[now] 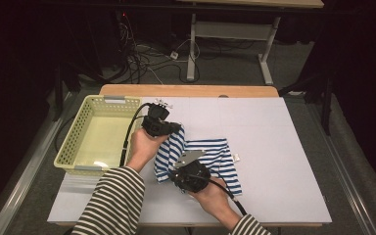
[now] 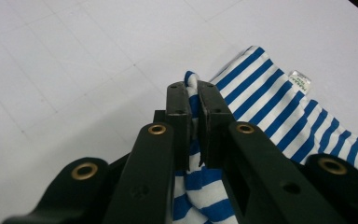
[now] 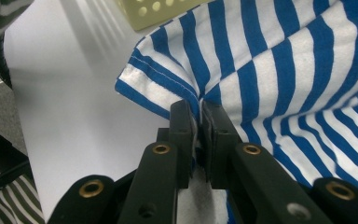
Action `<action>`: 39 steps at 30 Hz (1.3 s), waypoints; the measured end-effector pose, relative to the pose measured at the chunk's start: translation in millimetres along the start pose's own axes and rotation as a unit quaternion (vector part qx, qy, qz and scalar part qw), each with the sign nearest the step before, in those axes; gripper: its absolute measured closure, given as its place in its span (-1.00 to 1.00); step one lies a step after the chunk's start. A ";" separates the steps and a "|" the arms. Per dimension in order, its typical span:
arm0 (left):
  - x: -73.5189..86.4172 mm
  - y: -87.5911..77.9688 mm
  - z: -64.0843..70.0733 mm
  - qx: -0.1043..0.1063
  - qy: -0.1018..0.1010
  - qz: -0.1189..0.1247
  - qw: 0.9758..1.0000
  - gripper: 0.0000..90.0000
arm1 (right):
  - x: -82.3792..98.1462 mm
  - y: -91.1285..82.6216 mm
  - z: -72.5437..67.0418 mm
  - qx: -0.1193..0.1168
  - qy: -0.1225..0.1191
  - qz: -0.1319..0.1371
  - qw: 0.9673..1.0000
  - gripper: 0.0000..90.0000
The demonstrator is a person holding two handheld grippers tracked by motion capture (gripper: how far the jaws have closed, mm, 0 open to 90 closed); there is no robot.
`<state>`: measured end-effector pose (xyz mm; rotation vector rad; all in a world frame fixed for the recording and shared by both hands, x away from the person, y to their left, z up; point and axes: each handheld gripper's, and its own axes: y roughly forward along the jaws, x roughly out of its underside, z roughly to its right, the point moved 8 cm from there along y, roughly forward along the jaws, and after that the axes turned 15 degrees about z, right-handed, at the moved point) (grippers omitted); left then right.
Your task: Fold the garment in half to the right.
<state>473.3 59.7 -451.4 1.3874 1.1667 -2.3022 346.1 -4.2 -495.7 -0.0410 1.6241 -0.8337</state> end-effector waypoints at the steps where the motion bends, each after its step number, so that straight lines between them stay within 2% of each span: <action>1: -0.8 1.3 1.6 0.002 0.001 -0.001 1.000 0.83 | 0.7 -2.3 1.3 0.001 0.003 0.002 1.000 0.87; 5: -4.0 7.0 9.0 0.012 -0.002 0.002 1.000 0.83 | 5.1 -12.6 7.2 -0.002 0.027 0.008 1.000 0.87; 10: -7.7 15.1 15.7 0.011 0.010 -0.004 1.000 0.83 | 12.3 -25.3 15.1 0.010 0.025 0.009 1.000 0.87; 23: -16.5 34.2 33.9 0.021 0.027 -0.006 0.999 0.83 | 30.2 -53.4 35.2 0.033 0.040 0.003 0.999 0.87; 32: -17.8 47.9 45.5 0.026 0.042 -0.006 0.999 0.83 | 41.1 -66.6 43.0 0.045 0.048 0.007 0.998 0.86; 39: -14.4 62.5 48.1 0.025 0.040 -0.012 0.999 0.83 | 49.1 -72.2 47.9 0.054 0.059 0.004 0.997 0.86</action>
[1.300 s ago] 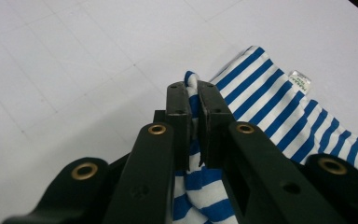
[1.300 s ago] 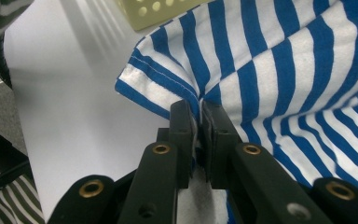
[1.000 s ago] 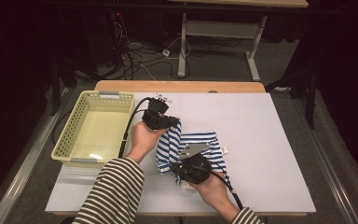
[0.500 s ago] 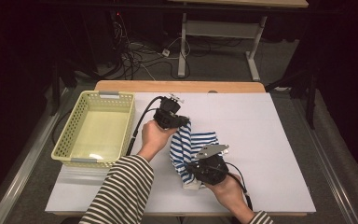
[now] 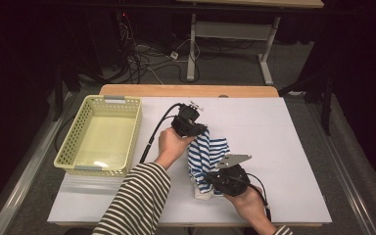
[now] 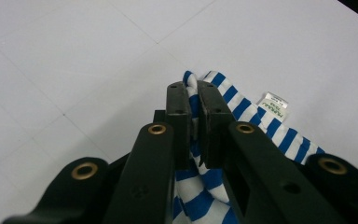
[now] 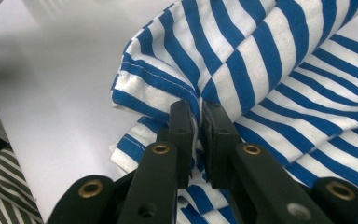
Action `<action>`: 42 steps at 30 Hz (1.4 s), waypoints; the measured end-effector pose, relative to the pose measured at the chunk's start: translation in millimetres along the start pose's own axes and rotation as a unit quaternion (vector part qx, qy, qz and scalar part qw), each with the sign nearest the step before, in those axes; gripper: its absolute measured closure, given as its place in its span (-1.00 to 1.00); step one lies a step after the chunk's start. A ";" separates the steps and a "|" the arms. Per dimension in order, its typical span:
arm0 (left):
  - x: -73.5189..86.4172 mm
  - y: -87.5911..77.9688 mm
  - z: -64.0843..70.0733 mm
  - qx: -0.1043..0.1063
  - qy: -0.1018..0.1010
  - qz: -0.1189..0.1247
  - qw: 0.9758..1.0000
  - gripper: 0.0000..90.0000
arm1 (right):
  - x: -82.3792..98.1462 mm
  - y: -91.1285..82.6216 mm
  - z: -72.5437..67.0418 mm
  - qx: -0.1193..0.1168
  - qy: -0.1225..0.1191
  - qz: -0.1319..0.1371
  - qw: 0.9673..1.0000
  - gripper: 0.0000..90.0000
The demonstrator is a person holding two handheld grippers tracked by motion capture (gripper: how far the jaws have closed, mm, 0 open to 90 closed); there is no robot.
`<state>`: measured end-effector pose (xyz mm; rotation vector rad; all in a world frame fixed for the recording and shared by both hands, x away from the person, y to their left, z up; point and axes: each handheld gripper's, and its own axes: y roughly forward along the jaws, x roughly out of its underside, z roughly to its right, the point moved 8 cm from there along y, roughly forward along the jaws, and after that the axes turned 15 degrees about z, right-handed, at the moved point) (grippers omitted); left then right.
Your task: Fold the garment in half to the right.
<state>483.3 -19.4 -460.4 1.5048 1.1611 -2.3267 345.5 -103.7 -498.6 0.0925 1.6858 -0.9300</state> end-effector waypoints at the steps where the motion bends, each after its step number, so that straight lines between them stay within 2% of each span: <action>1: 0.6 1.6 0.0 0.000 0.000 -0.001 1.000 0.83 | 0.9 -0.9 1.0 0.001 0.001 -0.001 1.000 0.86; 7: 4.7 11.0 0.9 -0.002 0.001 -0.006 1.000 0.83 | 8.6 -5.5 8.8 0.007 0.008 -0.005 1.000 0.86; 23: 15.2 24.5 2.5 -0.003 0.005 -0.014 1.000 0.82 | 19.3 -7.3 14.0 0.013 0.019 -0.013 1.000 0.85; 27: 19.9 27.1 2.6 -0.002 0.001 -0.017 1.000 0.74 | 22.1 -5.9 16.2 0.012 0.027 -0.016 0.999 0.85; 34: 25.7 6.6 0.7 -0.016 0.006 -0.007 1.000 0.24 | 21.6 -4.1 16.9 0.010 0.032 -0.015 0.999 0.85; 38: 28.5 -11.6 -1.5 -0.023 0.010 0.001 1.000 0.16 | 21.1 -3.7 16.5 0.011 0.031 -0.016 0.999 0.84; 42: 39.1 -26.5 -1.1 -0.022 0.010 -0.003 1.000 0.11 | 20.9 -3.0 16.4 0.011 0.032 -0.017 0.999 0.84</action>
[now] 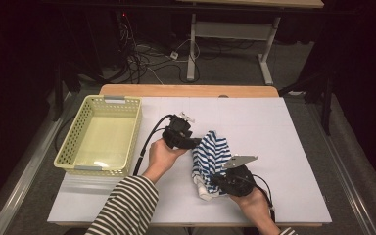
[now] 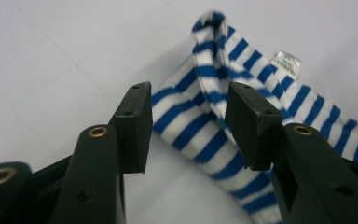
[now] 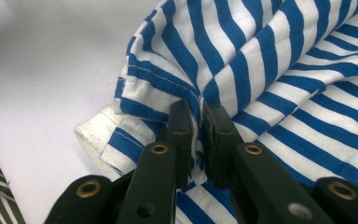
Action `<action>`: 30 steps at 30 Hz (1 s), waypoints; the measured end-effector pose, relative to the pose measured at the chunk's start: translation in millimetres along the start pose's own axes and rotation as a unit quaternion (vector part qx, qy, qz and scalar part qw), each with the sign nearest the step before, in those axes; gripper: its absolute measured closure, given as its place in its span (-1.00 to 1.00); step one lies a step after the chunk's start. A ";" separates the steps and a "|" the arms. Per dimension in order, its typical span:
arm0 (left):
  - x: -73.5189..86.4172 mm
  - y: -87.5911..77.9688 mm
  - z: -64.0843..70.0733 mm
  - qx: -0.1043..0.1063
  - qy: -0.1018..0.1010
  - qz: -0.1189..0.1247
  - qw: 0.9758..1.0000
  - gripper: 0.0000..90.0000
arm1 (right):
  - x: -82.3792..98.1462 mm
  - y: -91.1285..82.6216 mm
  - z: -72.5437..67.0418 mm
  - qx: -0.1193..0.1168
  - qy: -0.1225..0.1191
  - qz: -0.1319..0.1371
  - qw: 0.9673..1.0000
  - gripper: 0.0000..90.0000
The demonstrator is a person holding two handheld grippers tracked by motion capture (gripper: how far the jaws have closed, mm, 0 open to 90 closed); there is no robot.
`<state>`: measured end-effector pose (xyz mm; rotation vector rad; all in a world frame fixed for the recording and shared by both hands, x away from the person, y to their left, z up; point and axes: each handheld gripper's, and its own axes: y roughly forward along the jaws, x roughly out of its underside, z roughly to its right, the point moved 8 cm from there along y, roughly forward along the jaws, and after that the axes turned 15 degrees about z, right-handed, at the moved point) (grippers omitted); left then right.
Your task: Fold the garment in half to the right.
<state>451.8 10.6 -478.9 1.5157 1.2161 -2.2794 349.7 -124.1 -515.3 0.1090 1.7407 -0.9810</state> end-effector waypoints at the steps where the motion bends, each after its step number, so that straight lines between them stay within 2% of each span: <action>1: 3.8 -2.7 0.5 0.002 -0.001 0.000 1.000 0.10 | 0.0 0.3 0.0 0.000 0.000 0.000 1.000 0.84; 7: 31.9 -13.2 4.4 0.010 -0.005 -0.017 1.000 0.08 | 0.3 0.8 0.5 -0.001 0.002 -0.002 1.000 0.84; 11: 46.0 -16.8 13.7 0.024 -0.009 -0.015 1.000 0.06 | 0.4 0.9 0.5 -0.001 0.001 -0.002 1.000 0.84; 15: 58.0 -19.7 25.8 0.033 0.006 -0.017 0.999 0.05 | 0.5 0.9 0.5 0.000 0.004 -0.002 1.000 0.83; 23: 69.0 -23.8 44.5 0.048 0.023 -0.013 0.999 0.04 | 0.7 1.2 0.4 0.001 0.003 -0.002 1.000 0.83; 30: 77.0 -19.6 46.7 0.051 0.019 -0.014 0.998 0.05 | 1.0 1.4 0.9 0.001 0.003 -0.001 1.000 0.81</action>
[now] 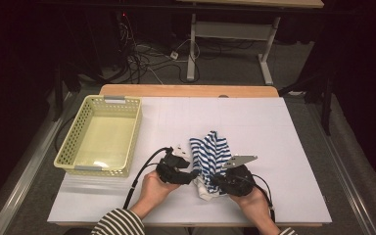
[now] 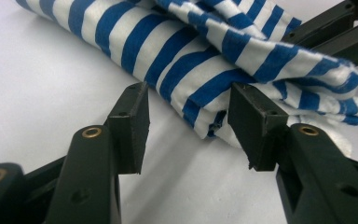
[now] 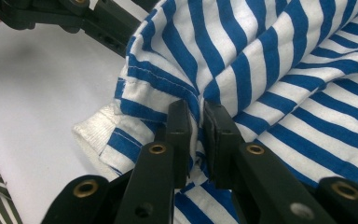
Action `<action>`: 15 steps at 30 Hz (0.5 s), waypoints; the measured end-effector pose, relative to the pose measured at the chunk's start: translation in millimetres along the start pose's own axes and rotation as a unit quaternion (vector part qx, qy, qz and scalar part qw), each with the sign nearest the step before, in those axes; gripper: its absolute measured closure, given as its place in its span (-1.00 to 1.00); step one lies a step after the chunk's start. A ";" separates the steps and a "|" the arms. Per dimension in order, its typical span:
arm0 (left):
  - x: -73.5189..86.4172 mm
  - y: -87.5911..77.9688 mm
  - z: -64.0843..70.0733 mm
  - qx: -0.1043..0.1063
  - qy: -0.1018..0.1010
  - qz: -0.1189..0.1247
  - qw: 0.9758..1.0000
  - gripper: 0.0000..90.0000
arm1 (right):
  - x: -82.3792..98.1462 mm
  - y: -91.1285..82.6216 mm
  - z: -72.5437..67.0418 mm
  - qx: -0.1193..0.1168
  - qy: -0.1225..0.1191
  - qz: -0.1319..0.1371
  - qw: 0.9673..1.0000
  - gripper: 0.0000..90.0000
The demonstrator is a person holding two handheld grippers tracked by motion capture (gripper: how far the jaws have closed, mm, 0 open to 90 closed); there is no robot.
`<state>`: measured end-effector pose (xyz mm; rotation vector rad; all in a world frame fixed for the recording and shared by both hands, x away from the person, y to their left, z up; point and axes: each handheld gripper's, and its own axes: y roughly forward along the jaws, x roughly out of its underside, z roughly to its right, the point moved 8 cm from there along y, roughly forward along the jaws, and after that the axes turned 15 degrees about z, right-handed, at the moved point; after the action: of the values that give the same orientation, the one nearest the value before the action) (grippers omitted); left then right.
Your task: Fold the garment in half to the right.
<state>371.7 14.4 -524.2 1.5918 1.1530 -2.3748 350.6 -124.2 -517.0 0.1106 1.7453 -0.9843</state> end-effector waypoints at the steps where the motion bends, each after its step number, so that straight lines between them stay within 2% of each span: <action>1: 1.0 0.2 0.0 -0.003 0.001 -0.002 1.000 0.05 | 0.0 -0.1 0.1 0.000 0.000 0.000 1.000 0.80; 7: 5.7 1.9 -1.2 -0.007 0.003 -0.011 1.000 0.06 | 0.3 -1.6 1.0 0.006 -0.004 0.002 1.000 0.77; 11: 2.5 -5.3 6.1 0.010 0.002 0.000 1.000 0.06 | 0.4 -2.1 1.1 0.007 -0.003 0.004 1.000 0.77; 15: 3.0 -6.3 15.4 0.020 0.009 0.001 1.000 0.05 | 0.5 -1.6 1.3 0.007 -0.004 0.002 1.000 0.76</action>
<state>355.7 10.6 -520.4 1.6279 1.1129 -2.4023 350.6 -126.3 -516.6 0.1196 1.7309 -0.9917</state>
